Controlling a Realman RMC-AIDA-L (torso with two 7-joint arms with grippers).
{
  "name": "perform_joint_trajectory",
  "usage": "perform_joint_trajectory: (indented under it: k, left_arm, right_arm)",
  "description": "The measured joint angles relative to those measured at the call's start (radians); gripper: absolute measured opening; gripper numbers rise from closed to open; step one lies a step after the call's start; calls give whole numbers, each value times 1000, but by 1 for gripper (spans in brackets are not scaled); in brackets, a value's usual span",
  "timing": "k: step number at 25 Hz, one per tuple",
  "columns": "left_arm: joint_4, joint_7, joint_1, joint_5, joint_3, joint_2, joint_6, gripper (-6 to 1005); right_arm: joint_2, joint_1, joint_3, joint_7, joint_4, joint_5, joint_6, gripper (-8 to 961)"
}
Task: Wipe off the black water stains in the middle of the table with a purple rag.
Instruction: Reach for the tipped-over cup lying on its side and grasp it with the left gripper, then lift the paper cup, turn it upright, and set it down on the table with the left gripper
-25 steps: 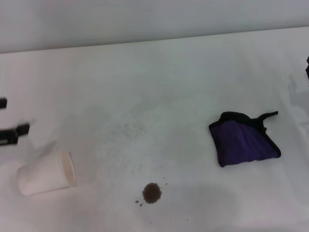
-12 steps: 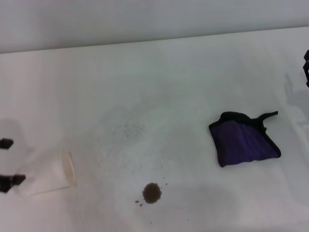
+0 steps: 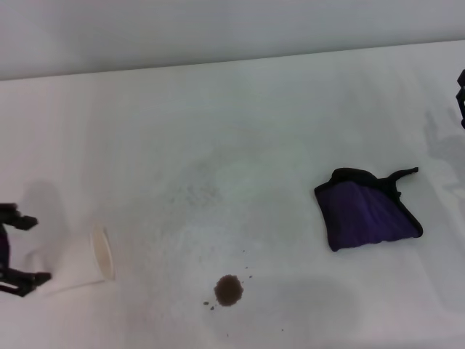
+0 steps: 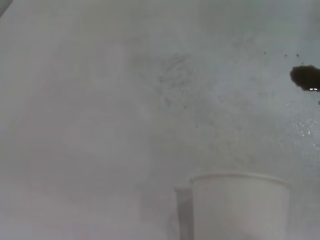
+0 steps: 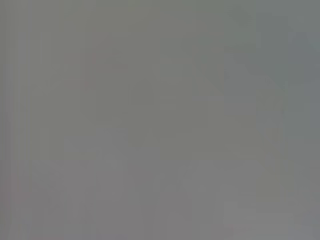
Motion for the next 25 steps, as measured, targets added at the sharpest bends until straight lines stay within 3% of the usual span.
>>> perform_joint_trajectory:
  k: [6, 21, 25]
  left_arm:
    - [-84, 5, -11, -10, 54, -1, 45, 892]
    - [-290, 62, -80, -42, 58, -1, 158, 888]
    - [-295, 62, -85, -51, 57, -1, 161, 837]
  right_arm:
    - [0, -10, -10, -2, 0, 0, 34, 411]
    - [-2, -30, -10, -3, -1, 0, 67, 411]
    - [-2, -28, -9, -3, -4, 0, 68, 412]
